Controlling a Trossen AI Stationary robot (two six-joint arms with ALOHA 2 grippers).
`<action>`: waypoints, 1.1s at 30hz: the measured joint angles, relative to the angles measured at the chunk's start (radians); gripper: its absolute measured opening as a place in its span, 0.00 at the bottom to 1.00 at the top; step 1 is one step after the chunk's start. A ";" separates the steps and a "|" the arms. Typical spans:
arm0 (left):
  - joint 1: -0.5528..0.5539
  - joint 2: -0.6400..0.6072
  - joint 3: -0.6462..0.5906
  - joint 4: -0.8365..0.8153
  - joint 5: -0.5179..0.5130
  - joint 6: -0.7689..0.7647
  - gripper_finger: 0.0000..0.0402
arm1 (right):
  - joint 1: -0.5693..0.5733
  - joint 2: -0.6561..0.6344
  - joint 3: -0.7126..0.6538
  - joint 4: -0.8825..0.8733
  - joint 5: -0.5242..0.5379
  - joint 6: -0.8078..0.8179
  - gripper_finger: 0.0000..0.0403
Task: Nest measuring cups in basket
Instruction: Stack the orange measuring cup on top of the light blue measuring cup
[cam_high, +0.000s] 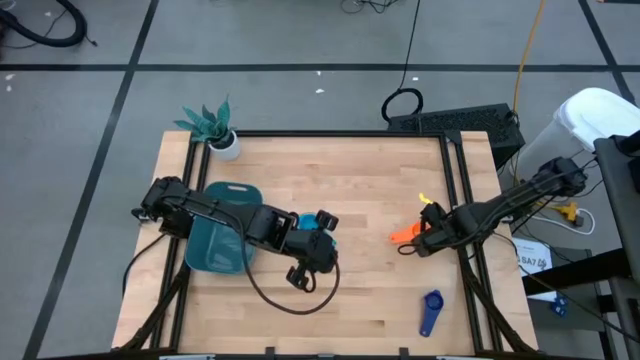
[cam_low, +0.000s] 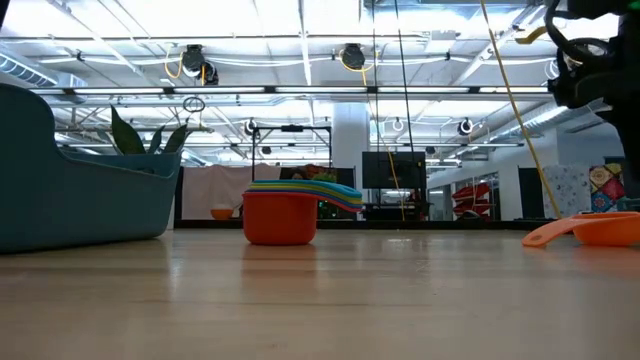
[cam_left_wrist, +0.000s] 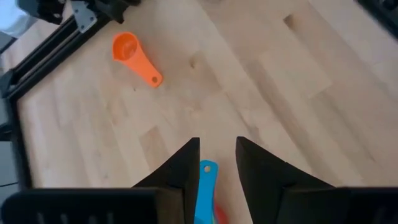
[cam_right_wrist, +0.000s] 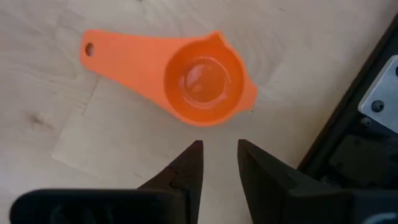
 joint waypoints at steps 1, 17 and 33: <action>0.000 0.000 0.000 -0.003 -0.014 0.007 0.27 | 0.000 0.006 0.000 0.000 0.001 -0.002 0.22; 0.026 0.000 0.000 -0.069 -0.111 0.048 0.26 | -0.034 0.039 -0.008 0.180 0.043 -0.473 0.21; 0.028 0.000 0.000 -0.110 -0.111 0.011 0.26 | -0.034 0.040 -0.206 0.344 -0.085 -0.493 0.21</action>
